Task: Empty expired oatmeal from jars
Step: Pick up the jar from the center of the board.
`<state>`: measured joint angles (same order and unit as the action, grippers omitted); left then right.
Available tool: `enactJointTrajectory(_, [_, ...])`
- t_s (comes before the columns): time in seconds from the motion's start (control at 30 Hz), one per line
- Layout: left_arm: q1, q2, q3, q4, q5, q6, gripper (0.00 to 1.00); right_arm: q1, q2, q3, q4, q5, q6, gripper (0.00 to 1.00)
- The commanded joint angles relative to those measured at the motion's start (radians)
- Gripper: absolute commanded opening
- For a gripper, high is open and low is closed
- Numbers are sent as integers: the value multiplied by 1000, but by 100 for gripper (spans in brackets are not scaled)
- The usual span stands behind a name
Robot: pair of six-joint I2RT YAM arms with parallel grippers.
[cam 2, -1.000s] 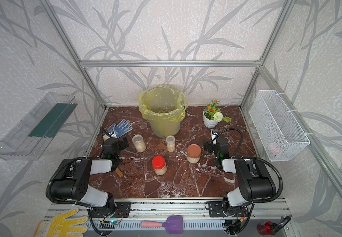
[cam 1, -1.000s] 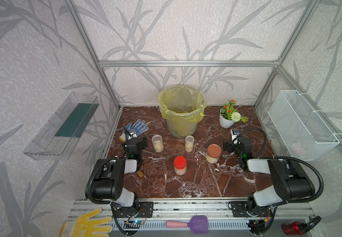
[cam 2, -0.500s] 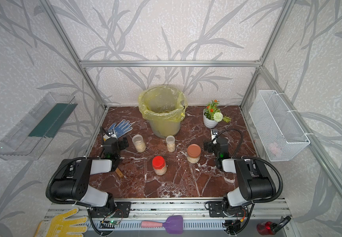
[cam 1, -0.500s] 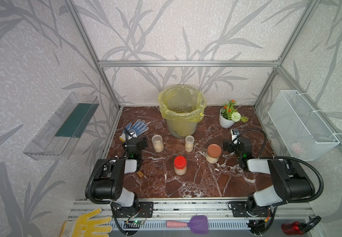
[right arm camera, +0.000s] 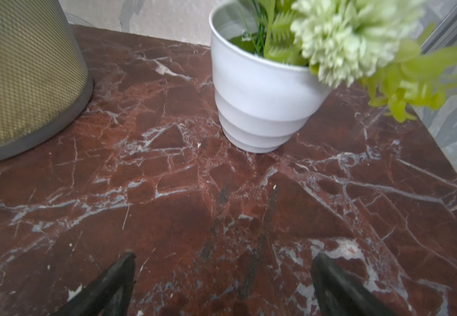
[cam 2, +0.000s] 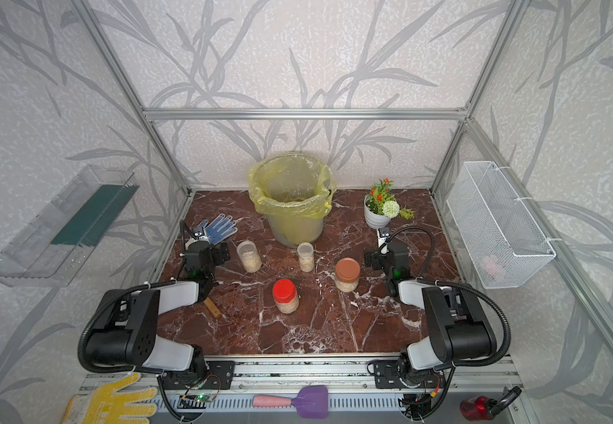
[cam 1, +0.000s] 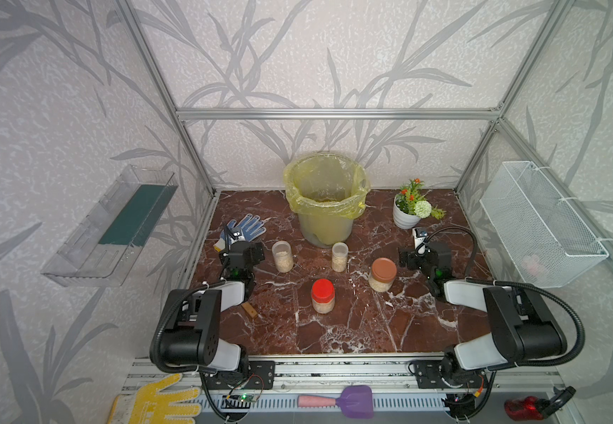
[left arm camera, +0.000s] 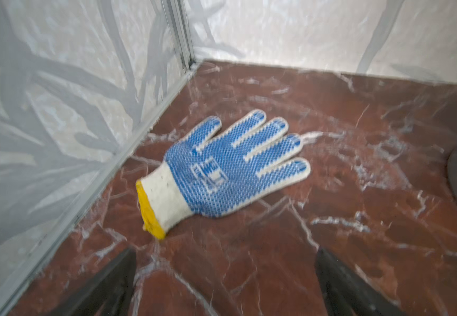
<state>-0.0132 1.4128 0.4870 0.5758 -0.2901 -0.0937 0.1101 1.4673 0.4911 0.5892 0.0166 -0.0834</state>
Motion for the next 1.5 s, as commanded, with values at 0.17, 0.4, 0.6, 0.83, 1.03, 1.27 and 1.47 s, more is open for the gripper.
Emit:
enactJointTrajectory(0.17, [-2, -195, 141, -483, -90, -116, 99, 0, -185, 163, -426, -34, 48, 99])
enactJointTrajectory(0.4, [-2, -400, 182, -844, -69, -394, 99, 9, -281, 294, -818, -176, 142, 99])
enactJointTrajectory(0.6, [-1, -646, 162, -1078, -21, -521, 99, 77, -408, 300, -1005, -177, 230, 99])
enactJointTrajectory(0.83, [-2, -997, 56, -1193, 89, -632, 99, 229, -538, 299, -1168, -109, 323, 99])
enactJointTrajectory(1.03, [-2, -1068, 16, -1180, 210, -632, 99, 309, -581, 317, -1282, -57, 406, 99])
enactJointTrajectory(1.27, [-1, -983, 38, -1114, 267, -555, 99, 437, -529, 322, -1296, 4, 429, 99])
enactJointTrajectory(1.47, [-2, -859, 35, -1018, 353, -524, 99, 515, -394, 375, -1297, 65, 413, 99])
